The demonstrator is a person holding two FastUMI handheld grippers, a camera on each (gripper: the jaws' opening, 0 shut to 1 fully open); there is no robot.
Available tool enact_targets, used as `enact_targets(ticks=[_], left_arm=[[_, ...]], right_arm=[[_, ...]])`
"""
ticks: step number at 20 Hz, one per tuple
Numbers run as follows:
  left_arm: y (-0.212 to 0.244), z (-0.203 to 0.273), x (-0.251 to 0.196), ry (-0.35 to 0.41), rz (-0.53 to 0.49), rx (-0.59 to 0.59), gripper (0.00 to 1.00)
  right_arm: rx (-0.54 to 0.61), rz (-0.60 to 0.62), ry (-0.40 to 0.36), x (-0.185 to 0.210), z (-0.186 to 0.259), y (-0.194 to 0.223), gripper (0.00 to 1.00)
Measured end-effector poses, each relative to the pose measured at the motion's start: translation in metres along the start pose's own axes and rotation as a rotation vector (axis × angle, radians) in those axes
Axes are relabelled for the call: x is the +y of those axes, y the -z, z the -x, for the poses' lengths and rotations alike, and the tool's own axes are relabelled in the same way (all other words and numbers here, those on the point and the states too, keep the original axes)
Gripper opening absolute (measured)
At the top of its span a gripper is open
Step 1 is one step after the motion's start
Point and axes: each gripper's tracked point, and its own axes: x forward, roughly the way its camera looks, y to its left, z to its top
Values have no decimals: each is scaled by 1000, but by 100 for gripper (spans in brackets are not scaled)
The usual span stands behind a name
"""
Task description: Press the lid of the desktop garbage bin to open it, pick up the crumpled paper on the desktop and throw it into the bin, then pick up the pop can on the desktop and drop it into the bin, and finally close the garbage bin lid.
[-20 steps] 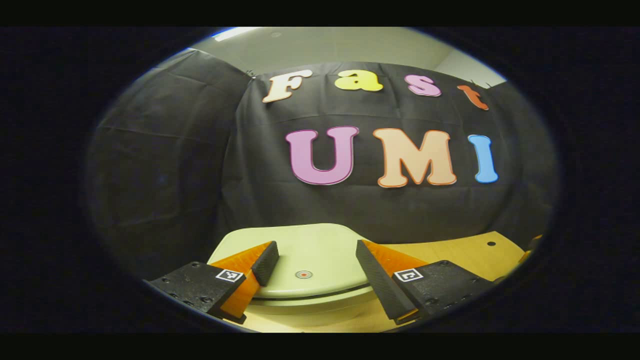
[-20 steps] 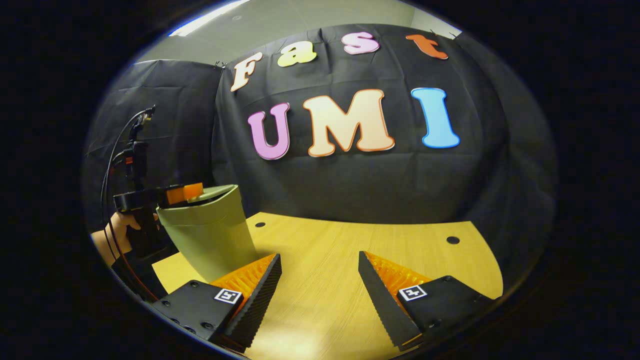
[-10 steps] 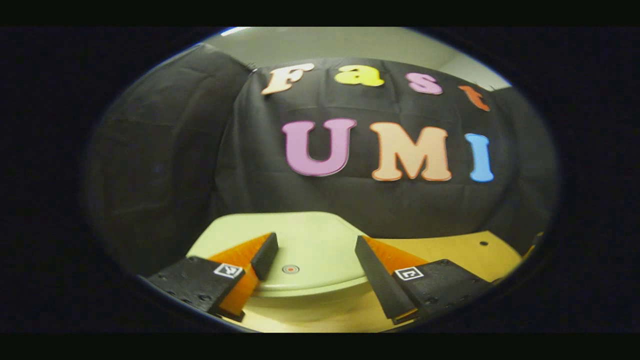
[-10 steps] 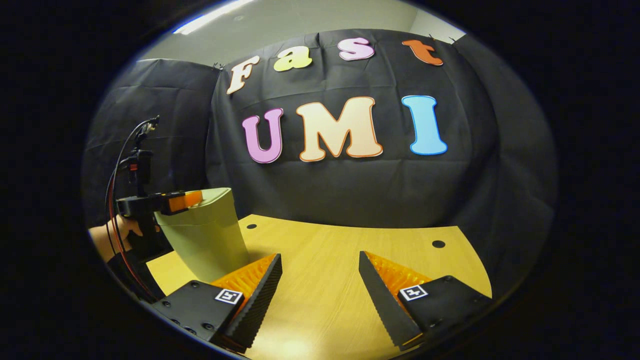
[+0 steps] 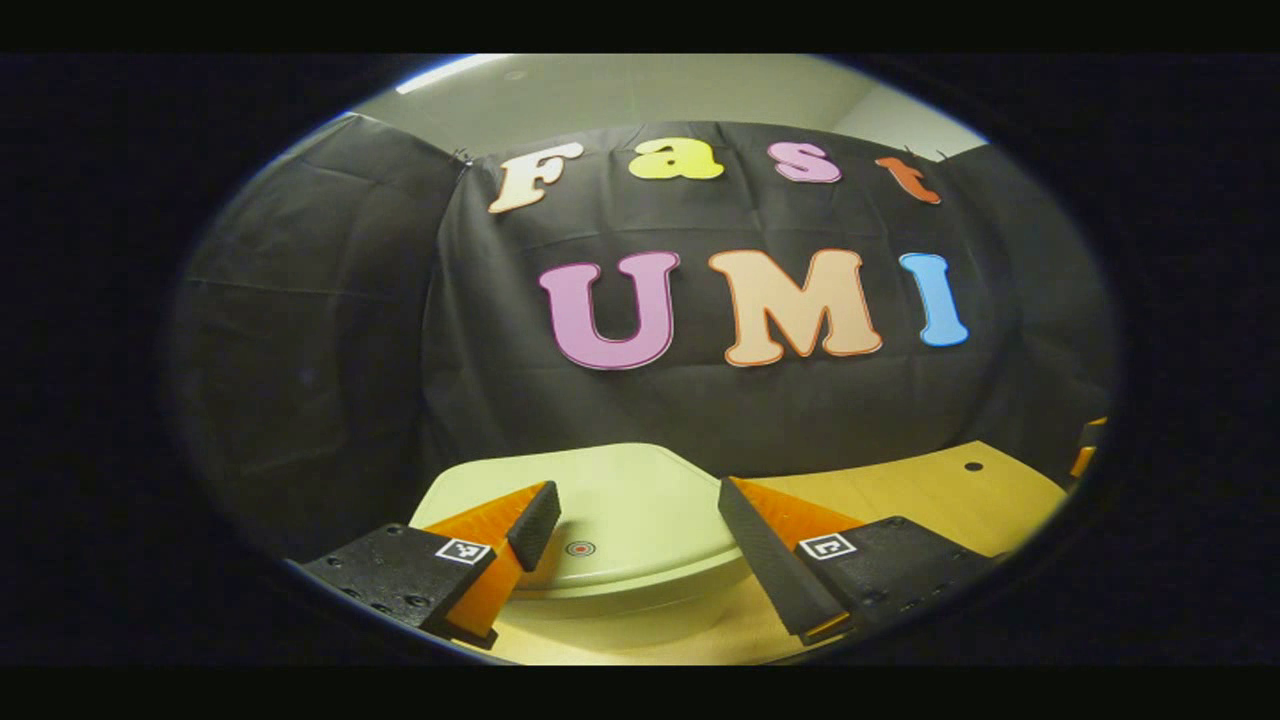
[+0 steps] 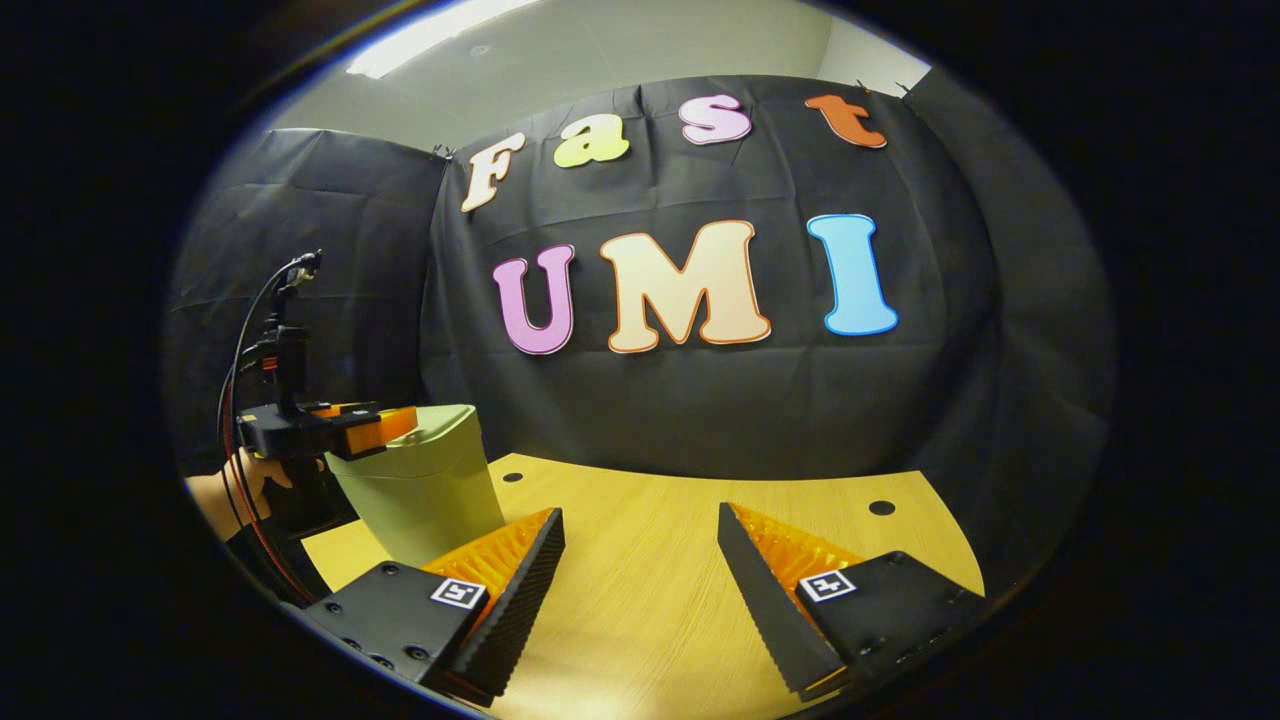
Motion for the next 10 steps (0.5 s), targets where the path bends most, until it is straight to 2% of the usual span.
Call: enact_targets(ticks=[2,3,6,10], left_arm=[[-18,10,-15,28,-14,-54,99],[-27,17,-27,49,-18,-87,95],[-51,37,-70,134,-23,-166,95],[-65,61,-132,245,24,-209,94]], right_arm=[[-24,-2,19,-7,6,-6,97],[-41,-5,30,-11,9,-11,98],[-99,-5,68,-25,21,-27,95],[-173,7,132,-50,41,-47,97]])
